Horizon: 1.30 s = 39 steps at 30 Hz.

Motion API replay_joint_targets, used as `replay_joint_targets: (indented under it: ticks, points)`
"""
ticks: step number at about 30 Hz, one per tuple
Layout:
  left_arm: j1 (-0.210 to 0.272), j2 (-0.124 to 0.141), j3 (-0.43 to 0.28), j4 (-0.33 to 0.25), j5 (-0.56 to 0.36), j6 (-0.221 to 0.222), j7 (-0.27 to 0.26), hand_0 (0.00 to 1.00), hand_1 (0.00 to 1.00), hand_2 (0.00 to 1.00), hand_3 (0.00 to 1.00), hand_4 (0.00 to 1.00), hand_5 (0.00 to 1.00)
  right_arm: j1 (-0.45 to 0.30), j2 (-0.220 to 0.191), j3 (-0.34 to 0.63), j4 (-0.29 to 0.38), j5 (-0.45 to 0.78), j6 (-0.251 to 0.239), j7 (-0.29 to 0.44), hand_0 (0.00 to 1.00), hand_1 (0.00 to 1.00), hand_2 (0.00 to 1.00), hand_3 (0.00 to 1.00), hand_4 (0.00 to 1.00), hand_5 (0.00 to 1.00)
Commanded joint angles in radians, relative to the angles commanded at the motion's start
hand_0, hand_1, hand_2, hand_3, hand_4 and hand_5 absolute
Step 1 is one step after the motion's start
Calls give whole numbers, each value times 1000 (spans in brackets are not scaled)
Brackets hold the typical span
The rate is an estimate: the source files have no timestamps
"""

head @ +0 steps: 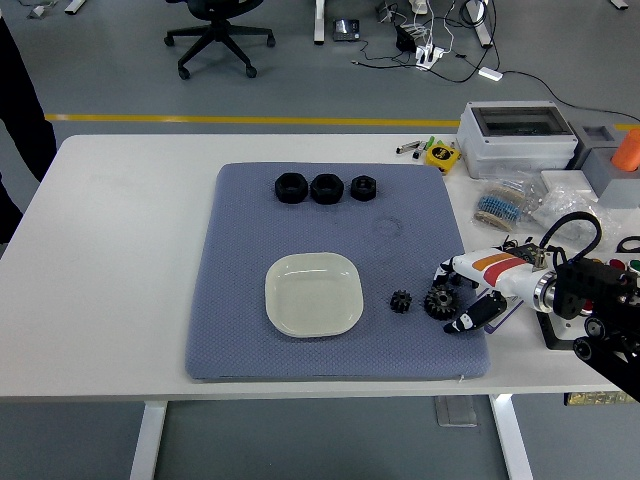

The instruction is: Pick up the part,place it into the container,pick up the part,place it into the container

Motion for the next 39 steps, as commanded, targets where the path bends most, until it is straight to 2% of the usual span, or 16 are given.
replay_joint_targets:
  ticks: [5,6,17,18,23,24,29,30,39]
  points:
    - [0,-1,1,0,0,0,0,742,679,629,584,640,622,-3,2,-3,-2,22,-6,-5,276,444,519,501,869,348]
    - [0,0,0,0,0,0,0,742,679,629,584,640,622,-3,2,-3,-1,26,-6,-7,192,392,485,484,850,376]
    - [-1,0,-2,0,3,0,1,742,678,628,583,640,622,-1,11,-7,-8,58,-3,-17,148,353,465,475,836,402]
    - [-1,0,-2,0,3,0,1,742,678,628,583,639,622,-2,11,-6,-8,61,-5,-17,59,235,399,447,815,434]
    - [-1,0,-2,0,3,0,1,742,678,628,583,639,622,-5,10,-2,-11,85,-14,-19,59,235,399,447,815,434]
    - [-1,0,-1,0,2,0,1,742,678,628,583,639,622,-6,9,-2,-12,93,-15,-18,2,114,276,367,774,482]
    - [-2,0,-2,0,3,0,1,742,678,628,583,639,622,-10,8,-1,-15,103,-23,-15,2,114,276,367,774,482]
    - [-1,0,-1,0,2,0,1,742,678,629,583,639,623,-11,8,1,-15,103,-23,-16,2,56,219,316,777,489]
    - [0,0,-3,0,3,1,1,742,679,629,583,638,621,-22,9,31,-16,122,-33,-14,2,43,199,313,791,468]
